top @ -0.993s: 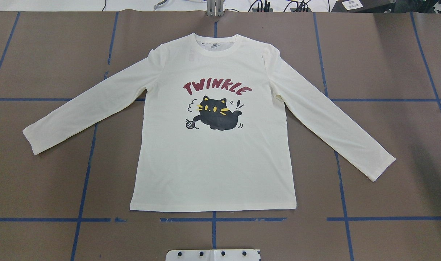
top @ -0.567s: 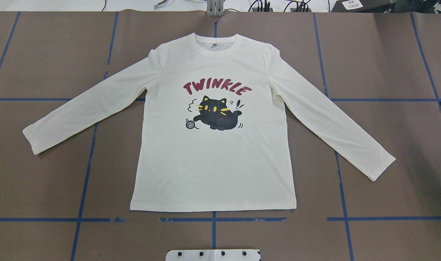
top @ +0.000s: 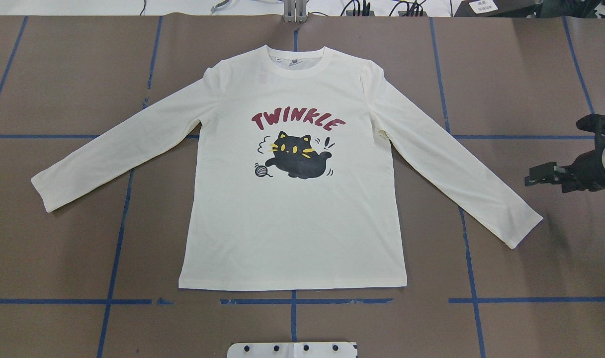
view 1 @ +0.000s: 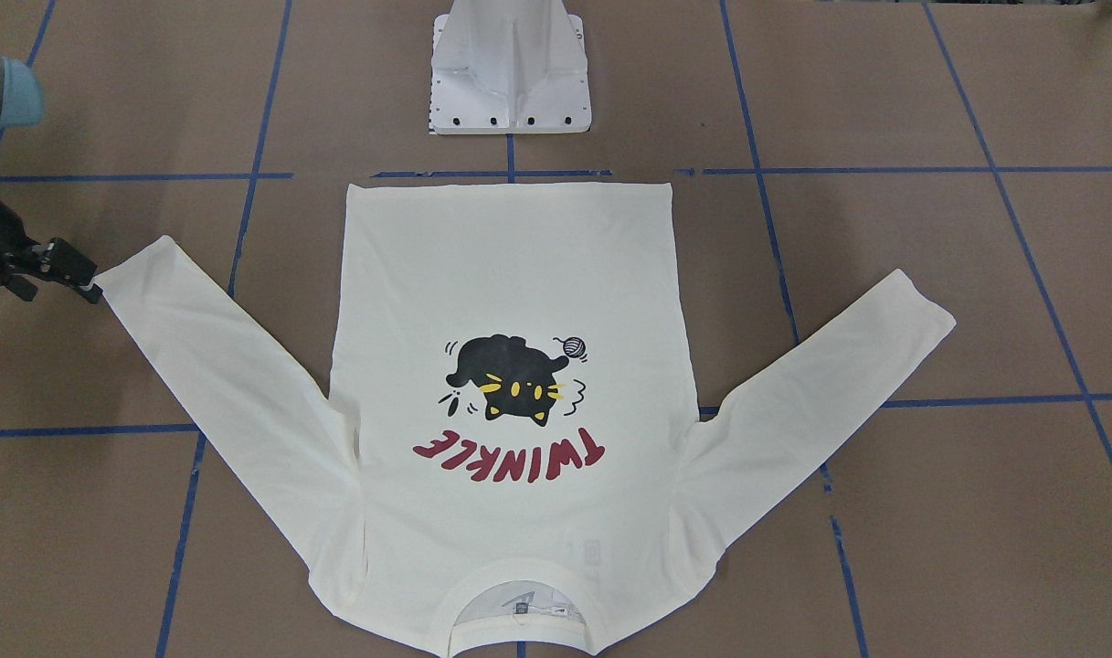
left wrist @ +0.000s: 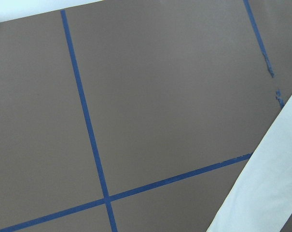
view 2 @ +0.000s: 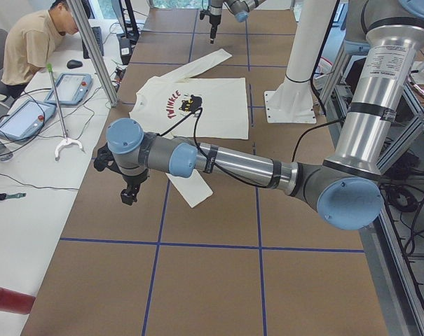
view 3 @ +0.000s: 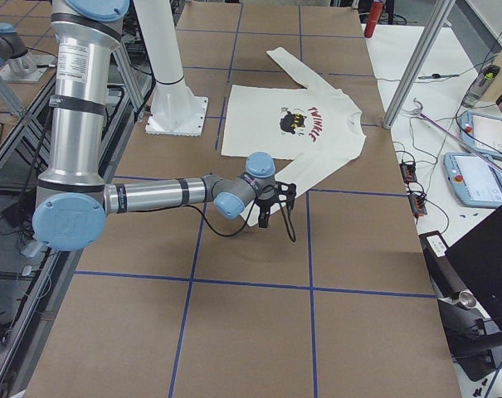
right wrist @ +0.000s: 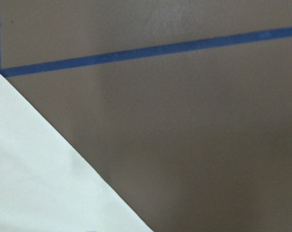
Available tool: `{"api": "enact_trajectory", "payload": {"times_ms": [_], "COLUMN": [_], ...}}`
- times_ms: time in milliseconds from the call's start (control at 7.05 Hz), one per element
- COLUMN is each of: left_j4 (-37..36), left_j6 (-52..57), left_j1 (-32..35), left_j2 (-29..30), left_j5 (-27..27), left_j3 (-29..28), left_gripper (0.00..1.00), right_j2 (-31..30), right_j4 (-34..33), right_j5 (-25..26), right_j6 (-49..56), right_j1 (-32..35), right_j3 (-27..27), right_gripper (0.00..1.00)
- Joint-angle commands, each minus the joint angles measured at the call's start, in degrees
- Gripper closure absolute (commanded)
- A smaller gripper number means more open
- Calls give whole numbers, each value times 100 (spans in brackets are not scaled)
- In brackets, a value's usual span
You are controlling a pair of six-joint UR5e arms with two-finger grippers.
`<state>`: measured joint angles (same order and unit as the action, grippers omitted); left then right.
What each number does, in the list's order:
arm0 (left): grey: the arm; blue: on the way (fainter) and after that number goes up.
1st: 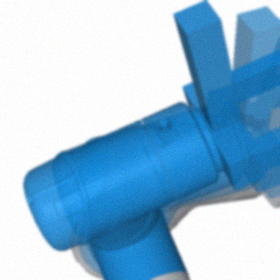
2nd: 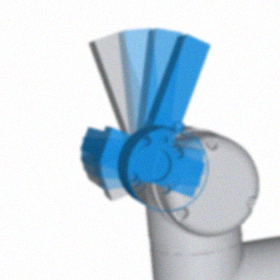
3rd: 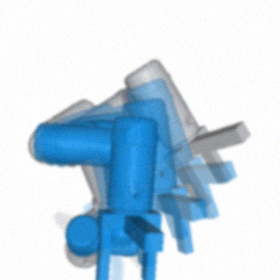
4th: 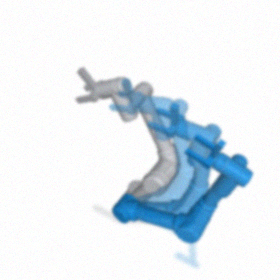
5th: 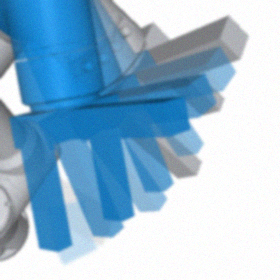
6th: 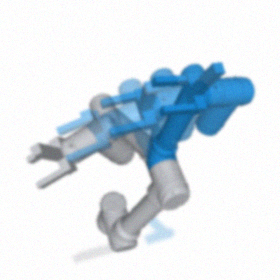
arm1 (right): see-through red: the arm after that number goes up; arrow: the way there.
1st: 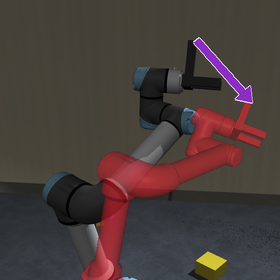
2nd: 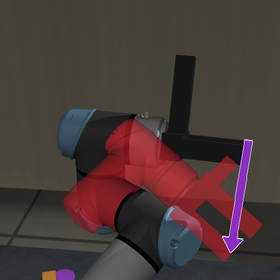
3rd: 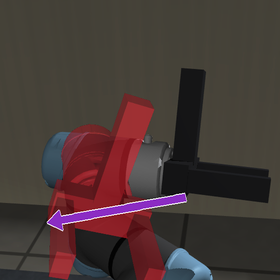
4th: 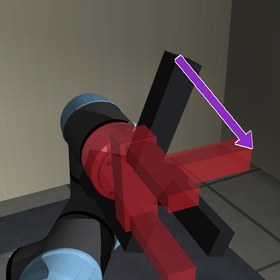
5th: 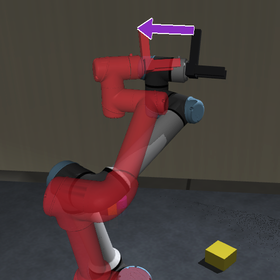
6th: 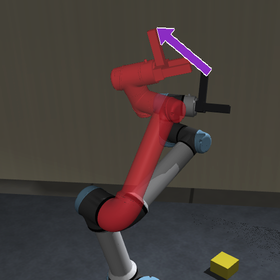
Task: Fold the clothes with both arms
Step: 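Move the right gripper toward the cuff of the sleeve nearest it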
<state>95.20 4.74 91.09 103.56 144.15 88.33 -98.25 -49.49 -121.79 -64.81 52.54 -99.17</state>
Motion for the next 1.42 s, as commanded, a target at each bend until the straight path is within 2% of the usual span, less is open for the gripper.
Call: {"api": "enact_trajectory", "payload": {"times_ms": [0,284,426,567,709,851,1277], "left_j4": [507,508,517,517,517,517,613], "left_j6": [-228,-237,-237,-237,-237,-237,-246], "left_j1": [-12,-3,-12,-12,-12,-12,-12], "left_j2": [-90,-134,-160,-161,-161,-161,-169], "left_j5": [34,43,43,34,34,34,34], "left_j3": [-43,-9,0,0,0,9,9], "left_gripper": [0,0,0,0,0,0,0], "right_j2": [-185,-212,-326,-362,-458,-485,-468], "right_j4": [438,440,440,440,440,440,440], "right_j5": [234,226,226,217,191,182,147], "right_j6": [-1208,-1306,-1315,-1315,-1315,-1315,-1315], "right_j1": [-507,-543,-543,-552,-543,-552,-543], "right_j3": [90,214,197,197,179,170,39], "right_gripper": [11,15,20,30,79,100,100]}}
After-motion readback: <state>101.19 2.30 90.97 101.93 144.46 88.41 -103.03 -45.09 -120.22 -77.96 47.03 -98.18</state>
